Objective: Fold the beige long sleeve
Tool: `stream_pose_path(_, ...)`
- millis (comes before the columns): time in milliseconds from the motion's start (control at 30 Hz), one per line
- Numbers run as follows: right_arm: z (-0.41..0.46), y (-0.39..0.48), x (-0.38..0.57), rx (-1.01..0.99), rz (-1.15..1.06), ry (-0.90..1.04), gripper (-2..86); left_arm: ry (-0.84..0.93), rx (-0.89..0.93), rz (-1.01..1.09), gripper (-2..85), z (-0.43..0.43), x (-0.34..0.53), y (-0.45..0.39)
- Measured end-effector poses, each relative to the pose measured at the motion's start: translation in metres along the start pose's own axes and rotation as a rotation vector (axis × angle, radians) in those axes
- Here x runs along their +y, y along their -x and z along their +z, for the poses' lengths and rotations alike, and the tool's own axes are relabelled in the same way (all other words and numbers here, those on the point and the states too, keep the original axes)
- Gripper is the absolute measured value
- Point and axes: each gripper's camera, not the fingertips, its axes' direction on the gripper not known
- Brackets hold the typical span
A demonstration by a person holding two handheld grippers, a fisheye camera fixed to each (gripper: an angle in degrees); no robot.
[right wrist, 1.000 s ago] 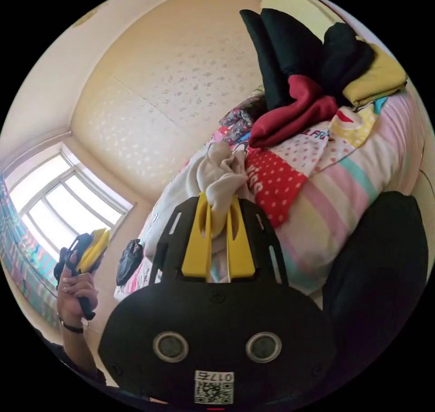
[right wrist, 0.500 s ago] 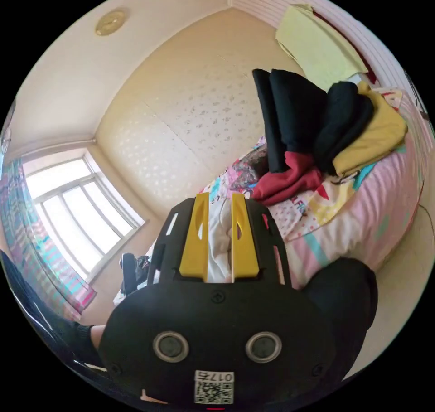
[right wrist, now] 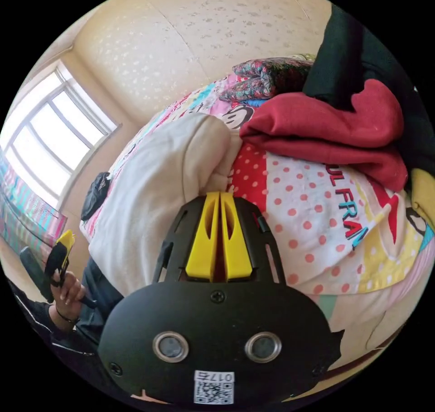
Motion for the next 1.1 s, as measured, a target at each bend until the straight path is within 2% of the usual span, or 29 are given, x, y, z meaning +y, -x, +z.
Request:
stream_pose_path(67, -0.02, 0.007, 0.003, 0.035, 0.021, -0.021, 0.5, 0.075, -0.071, -0.028, -0.8, 0.01, 0.011, 0.012)
stream_pose_path(133, -0.054, 0.032, 0.015, 0.103, -0.037, -0.148, 0.5, 0.343, -0.066, 0.012, -0.8, 0.051, 0.021, 0.022)
stream_pose_path(267, -0.105, 0.097, 0.072, -0.028, -0.358, -0.391, 0.5, 0.275, 0.001, -0.062, -0.4, 0.045, 0.028, 0.033)
stream_pose_path(333, -0.09, 0.102, 0.09, 0.024, -0.429, -0.357, 0.5, 0.221, 0.008, -0.094, 0.6, 0.037, 0.033, 0.033)
stream_pose_path(400, -0.049, 0.087, 0.095, 0.166, -0.383, -0.181, 0.4, 0.178, 0.019, -0.063, 4.0, 0.031, 0.04, 0.028)
stream_pose_path(533, -0.049, 0.043, 0.09, -0.06, -0.213, -0.161, 0.2, 0.214, -0.022, 0.141, 11.2, 0.035, 0.049, -0.002)
stream_pose_path(633, -0.049, 0.024, 0.095, -0.155, -0.18, -0.187, 0.2, 0.2, -0.138, 0.272, 11.4, 0.041, 0.052, -0.024)
stream_pose_path(700, -0.05, 0.016, 0.097, -0.199, -0.15, -0.19, 0.2, 0.218, -0.141, 0.296, 11.1, 0.051, 0.052, -0.031)
stream_pose_path(800, -0.052, 0.014, 0.098, -0.187, -0.174, -0.184, 0.2, 0.285, -0.162, 0.272, 8.9, 0.073, 0.053, -0.033)
stream_pose_path(967, -0.055, 0.013, 0.098, -0.15, -0.192, -0.166, 0.2, 0.258, -0.233, 0.398, 4.7, 0.063, 0.038, -0.041)
stream_pose_path(1033, -0.055, 0.013, 0.098, -0.137, -0.198, -0.158, 0.2, 0.33, -0.257, 0.429, 4.4, 0.073, 0.032, -0.035)
stream_pose_path(1100, -0.053, 0.014, 0.096, -0.123, -0.207, -0.144, 0.2, 0.373, -0.24, 0.368, 4.4, 0.087, 0.032, -0.019)
